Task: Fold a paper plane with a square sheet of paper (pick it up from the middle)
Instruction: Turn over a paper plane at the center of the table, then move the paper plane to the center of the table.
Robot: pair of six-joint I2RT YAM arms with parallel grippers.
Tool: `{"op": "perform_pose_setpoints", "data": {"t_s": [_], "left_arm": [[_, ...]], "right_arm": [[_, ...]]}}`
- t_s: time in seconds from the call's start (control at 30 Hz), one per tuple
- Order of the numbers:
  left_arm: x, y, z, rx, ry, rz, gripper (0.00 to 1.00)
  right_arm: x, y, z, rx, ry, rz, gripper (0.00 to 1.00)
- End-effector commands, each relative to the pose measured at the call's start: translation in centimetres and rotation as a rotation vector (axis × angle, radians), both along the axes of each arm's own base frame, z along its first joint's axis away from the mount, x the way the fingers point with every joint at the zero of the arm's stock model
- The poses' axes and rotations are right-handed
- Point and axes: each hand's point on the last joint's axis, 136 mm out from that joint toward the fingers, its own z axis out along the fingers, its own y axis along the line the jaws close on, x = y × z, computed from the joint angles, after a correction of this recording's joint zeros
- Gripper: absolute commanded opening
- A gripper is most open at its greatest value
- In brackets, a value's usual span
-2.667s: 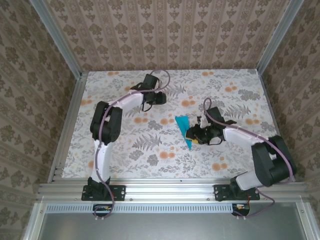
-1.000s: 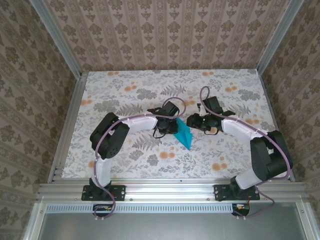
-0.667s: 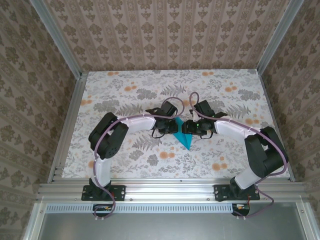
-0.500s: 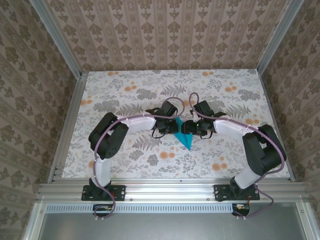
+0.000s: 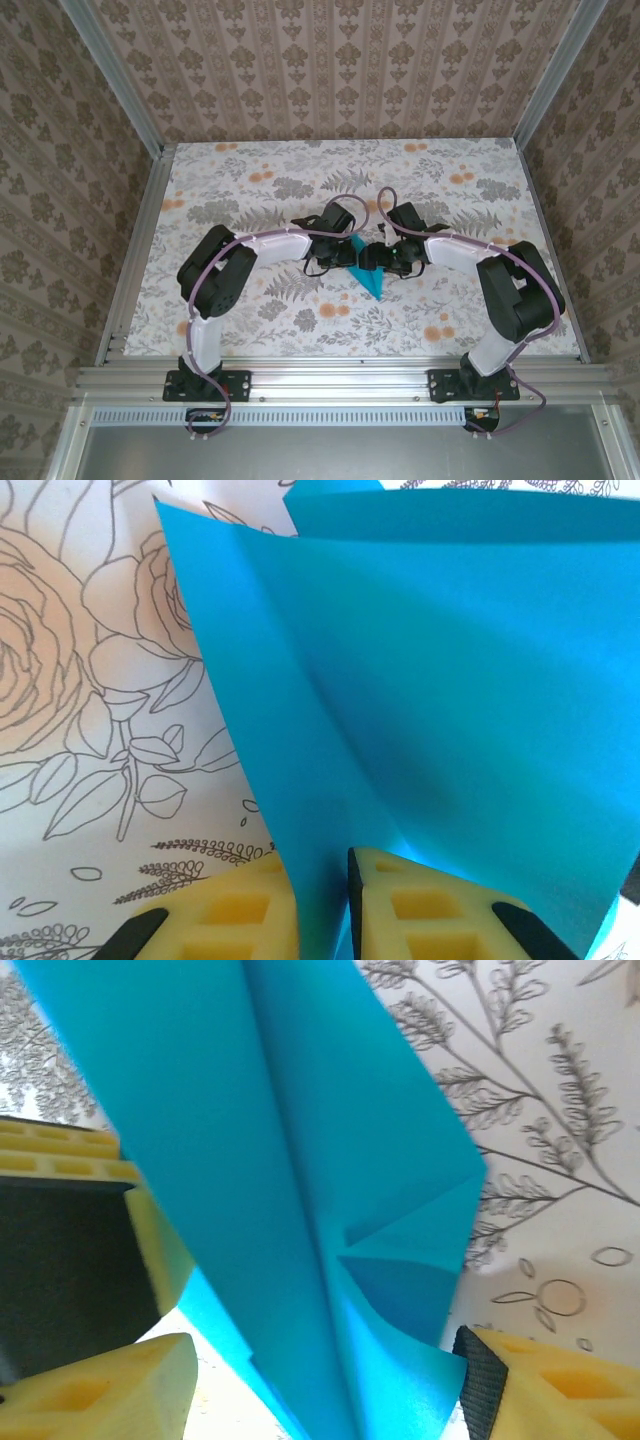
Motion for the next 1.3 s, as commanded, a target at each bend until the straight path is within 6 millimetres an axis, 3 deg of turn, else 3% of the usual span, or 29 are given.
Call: {"op": "perform_pose_setpoints", "data": {"t_s": [0.0,0.17,0.3,0.5,1.27], "left_arm": [[0.7,0.2,0.8,0.000,-0.018,-0.005,0.20],[0.7,0.2,0.7,-0.001,-0.013,-0.003,0.20],[0.8,0.0,0.7,-0.007,-0.013,-0.005,0.20],[0.7,-0.2,0.7,-0.015,-0.009,-0.006,0.20],[0.8,-0.5,1.3,-0.039,-0.014,-0.006,0.20]], "right_arm": [[-0.7,1.0,1.3,0.087,-0.005,0.029,0.67],[-1.4,1.7,2.2,0.137,-0.024,0.063,0.61],[-1.7,2.0,2.0,0.147,-0.013,0.074,0.55],[-1.9,2.5,1.6,0.157,0.003,0.090,0.53],[-1.3,2.2,-0.6,-0.073,-0.027,0.128,0.32]]}}
